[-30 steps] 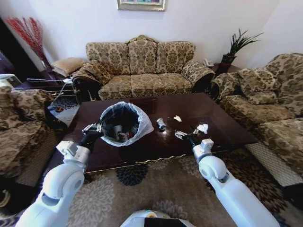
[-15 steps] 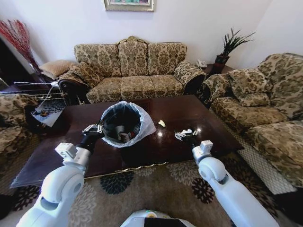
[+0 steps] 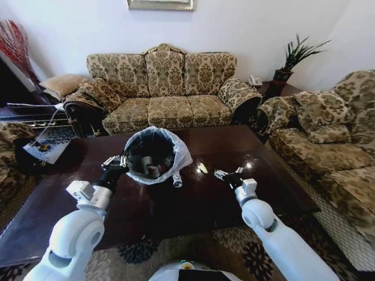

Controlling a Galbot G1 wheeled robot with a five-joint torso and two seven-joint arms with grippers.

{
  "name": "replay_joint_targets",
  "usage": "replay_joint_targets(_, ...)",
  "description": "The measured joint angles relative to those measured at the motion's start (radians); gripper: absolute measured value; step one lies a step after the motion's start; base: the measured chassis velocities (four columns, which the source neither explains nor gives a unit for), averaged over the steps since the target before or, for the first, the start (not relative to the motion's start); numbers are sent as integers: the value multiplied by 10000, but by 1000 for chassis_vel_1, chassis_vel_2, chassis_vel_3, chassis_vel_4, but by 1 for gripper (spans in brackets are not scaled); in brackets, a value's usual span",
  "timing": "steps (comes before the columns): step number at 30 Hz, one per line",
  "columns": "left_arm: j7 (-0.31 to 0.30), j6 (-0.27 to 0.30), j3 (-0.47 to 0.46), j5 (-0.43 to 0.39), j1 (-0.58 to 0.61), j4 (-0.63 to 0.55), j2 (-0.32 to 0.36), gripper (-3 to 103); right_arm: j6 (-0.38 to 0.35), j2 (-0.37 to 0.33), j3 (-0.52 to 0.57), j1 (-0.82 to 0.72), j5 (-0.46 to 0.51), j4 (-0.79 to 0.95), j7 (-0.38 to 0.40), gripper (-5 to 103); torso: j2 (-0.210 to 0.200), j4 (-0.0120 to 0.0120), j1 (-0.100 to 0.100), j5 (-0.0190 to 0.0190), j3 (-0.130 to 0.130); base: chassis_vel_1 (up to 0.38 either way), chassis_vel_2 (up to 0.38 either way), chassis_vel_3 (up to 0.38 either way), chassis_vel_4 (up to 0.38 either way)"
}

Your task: Move to the front of the table and place the trash on the table into the trash bin.

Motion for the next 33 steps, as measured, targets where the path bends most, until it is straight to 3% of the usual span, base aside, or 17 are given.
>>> replay_joint_targets(2,-59,-72,-26,116,15,3,-26,3,93,58,-364,172,185,-225,-232,100,3,-9,-18,-1,-9,-2,-55,-16,36)
replay_joint_targets(9,-375,-106,-266,331,116,85,-151,3,228,450,-1786,1058,276,-497,-537,100,6,-4,-12,-1,-6,12,-55,-19,26)
replay_joint_targets(22,-410,-54,-179,427,53,461,-173,3,229,736,-2754,1693,211,-1620,-1742,100,4,-5,-9,1,-4,18,24,17,15)
replay_joint_targets(33,-447,-85,-195,630,241,535,-251,3,266,1339,-3075,1801,-4,-2342,-2129,100,4,-3,-9,-1,-5,26,24,35,28)
